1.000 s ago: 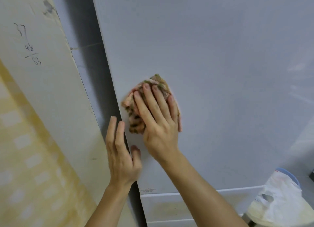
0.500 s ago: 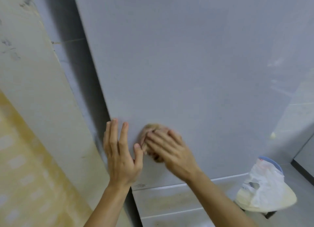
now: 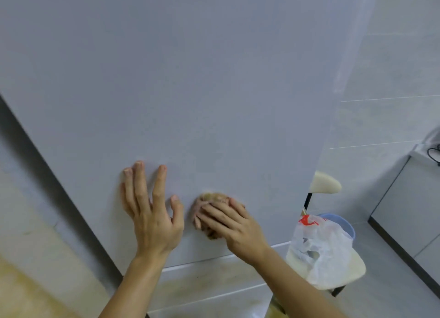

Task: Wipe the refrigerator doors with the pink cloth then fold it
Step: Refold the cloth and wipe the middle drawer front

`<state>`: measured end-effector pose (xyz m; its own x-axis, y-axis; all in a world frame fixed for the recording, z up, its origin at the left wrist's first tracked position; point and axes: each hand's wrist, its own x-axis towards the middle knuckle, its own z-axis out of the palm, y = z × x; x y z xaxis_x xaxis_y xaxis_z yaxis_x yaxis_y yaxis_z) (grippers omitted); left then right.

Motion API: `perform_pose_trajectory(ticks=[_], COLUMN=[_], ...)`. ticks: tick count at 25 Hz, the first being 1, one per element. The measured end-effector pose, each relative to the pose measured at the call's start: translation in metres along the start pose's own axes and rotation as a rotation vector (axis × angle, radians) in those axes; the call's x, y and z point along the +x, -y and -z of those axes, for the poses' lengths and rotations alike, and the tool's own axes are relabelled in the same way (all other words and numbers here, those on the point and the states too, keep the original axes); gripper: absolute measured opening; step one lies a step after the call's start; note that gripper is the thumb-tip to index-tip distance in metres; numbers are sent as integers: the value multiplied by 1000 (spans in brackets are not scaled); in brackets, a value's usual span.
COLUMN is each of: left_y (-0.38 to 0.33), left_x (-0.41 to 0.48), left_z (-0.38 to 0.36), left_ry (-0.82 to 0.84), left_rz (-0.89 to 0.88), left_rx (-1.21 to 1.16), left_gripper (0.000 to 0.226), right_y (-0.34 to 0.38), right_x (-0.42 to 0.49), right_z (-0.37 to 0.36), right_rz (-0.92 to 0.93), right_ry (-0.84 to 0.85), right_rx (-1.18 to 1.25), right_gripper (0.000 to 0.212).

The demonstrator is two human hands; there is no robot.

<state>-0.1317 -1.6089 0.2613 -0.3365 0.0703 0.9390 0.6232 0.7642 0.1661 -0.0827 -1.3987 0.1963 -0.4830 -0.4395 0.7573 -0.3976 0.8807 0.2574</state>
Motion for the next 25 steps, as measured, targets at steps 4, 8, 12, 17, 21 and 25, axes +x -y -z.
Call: perform_pose_trajectory(ticks=[4, 8, 12, 17, 21, 25], left_y=[-17, -24, -21, -4, 8, 17], left_x=[-6, -7, -10, -38, -67, -79], left_z=[-13, -18, -17, -27, -41, -44], left_ry=[2, -3, 3, -24, -66, -107], left_rz=[-1, 26, 14, -32, -70, -126], left_rx=[49, 70, 96, 110, 108, 93], left_gripper=[62, 66, 65, 59, 61, 63], right_y=[-61, -117, -94, -50, -44, -43], right_x=[-11, 43, 17, -79, -61, -15], right_z=[45, 80, 42, -20, -30, -23], right_rz=[-32, -507, -582, -563, -577, -513], right_ry=[-10, -479, -561, -355, -500, -658], right_rx=[-21, 4, 72, 83, 99, 33], right_gripper=[50, 58, 68, 82, 69, 65])
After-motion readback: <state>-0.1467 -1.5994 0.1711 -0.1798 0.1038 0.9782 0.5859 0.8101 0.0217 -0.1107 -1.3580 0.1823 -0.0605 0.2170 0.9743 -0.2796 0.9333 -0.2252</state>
